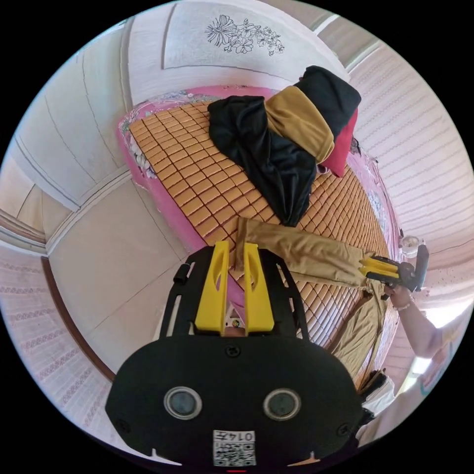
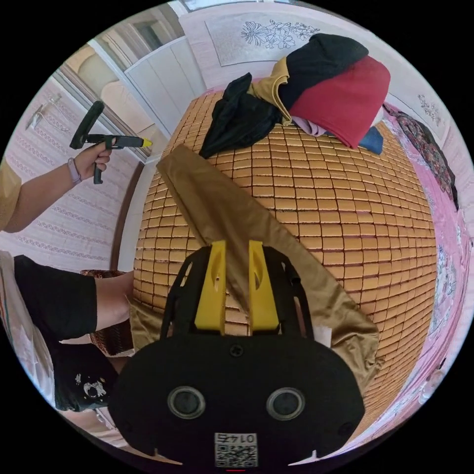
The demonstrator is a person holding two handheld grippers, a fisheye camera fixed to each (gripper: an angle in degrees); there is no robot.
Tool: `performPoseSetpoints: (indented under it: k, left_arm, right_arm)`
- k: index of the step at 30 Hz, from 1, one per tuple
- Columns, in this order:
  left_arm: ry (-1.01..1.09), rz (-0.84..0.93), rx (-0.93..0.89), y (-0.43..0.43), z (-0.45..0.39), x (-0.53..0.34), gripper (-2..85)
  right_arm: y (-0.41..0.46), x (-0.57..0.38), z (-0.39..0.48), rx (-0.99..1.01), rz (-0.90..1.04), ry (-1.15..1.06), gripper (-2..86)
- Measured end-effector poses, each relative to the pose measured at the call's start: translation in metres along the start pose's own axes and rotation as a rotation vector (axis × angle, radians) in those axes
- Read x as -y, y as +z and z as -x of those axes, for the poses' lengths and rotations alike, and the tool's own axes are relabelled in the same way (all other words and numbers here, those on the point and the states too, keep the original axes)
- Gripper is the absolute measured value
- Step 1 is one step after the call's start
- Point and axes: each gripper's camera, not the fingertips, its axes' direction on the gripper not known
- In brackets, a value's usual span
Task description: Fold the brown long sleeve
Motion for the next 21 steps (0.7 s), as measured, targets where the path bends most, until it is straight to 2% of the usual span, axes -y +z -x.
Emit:
performPoseSetpoints:
  k: [4, 7, 9, 11, 15, 17, 21]
  left_arm:
    - [-0.038, 0.010, -0.003, 0.015, -0.013, -0.003, 7.7]
    - [-0.013, 0.087, 0.034, 0.038, -0.028, 0.002, 7.8]
    - [0.034, 0.161, 0.083, 0.054, -0.039, 0.004, 6.0]
    - [0.167, 0.148, 0.136, 0.054, -0.059, 0.005, 0.3]
    - [0.229, 0.115, 0.262, 0.054, -0.081, 0.008, -0.2]
    - [0.153, 0.107, 0.208, 0.058, -0.078, 0.010, 0.8]
    - [-0.007, 0.086, 0.091, 0.049, -0.059, 0.004, 4.2]
  right_arm:
    - [-0.003, -0.006, -0.030, -0.107, 0.005, 0.198, 7.7]
    - [0.011, -0.009, -0.044, -0.180, 0.061, 0.310, 5.3]
    - [0.008, -0.009, -0.045, -0.151, 0.041, 0.325, 2.2]
    - [0.009, -0.008, -0.044, -0.166, 0.060, 0.332, 0.4]
    - [-0.001, -0.001, -0.039, -0.241, -0.014, 0.333, -0.6]
    - [0.004, -0.004, -0.045, -0.227, -0.008, 0.363, -0.5]
    - [-0.034, -0.041, -0.054, -0.209, -0.141, 0.481, 1.7]
